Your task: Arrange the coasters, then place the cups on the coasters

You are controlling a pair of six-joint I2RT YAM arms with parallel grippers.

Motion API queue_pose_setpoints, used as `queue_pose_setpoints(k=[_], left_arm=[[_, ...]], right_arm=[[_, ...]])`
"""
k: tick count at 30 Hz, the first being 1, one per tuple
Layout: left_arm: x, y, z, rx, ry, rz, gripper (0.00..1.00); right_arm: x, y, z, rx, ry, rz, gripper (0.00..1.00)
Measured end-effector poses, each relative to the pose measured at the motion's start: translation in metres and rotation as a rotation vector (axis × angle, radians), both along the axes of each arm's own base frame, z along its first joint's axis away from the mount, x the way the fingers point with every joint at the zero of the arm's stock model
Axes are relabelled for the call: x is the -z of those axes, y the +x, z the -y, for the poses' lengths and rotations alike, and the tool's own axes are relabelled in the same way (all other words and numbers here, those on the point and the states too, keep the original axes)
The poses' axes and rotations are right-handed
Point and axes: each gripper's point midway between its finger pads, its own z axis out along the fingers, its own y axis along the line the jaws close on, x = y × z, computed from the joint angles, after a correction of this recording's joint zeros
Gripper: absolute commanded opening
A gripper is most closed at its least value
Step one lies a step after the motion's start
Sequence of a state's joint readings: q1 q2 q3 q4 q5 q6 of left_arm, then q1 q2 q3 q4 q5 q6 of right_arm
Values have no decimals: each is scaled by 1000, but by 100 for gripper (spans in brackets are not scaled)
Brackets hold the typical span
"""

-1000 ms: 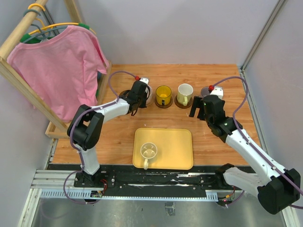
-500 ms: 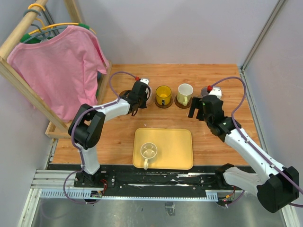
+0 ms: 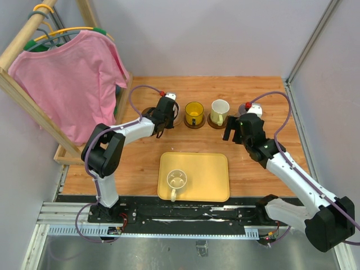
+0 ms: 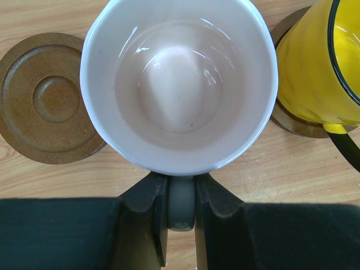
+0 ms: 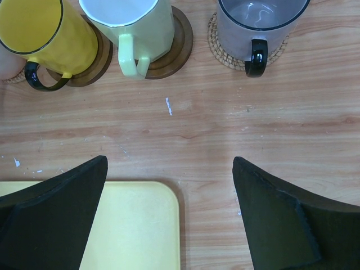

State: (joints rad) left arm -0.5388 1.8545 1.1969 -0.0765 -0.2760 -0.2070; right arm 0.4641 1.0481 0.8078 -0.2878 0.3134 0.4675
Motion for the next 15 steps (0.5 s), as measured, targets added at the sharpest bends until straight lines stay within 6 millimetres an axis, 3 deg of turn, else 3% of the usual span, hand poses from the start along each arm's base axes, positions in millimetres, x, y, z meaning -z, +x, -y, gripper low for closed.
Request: queue_pose_setpoints(k=[15], left_arm=[[-7,5,-1,-13,-4,33,14]], right_arm=[[5,-1,-4,-16,12,-13,94]])
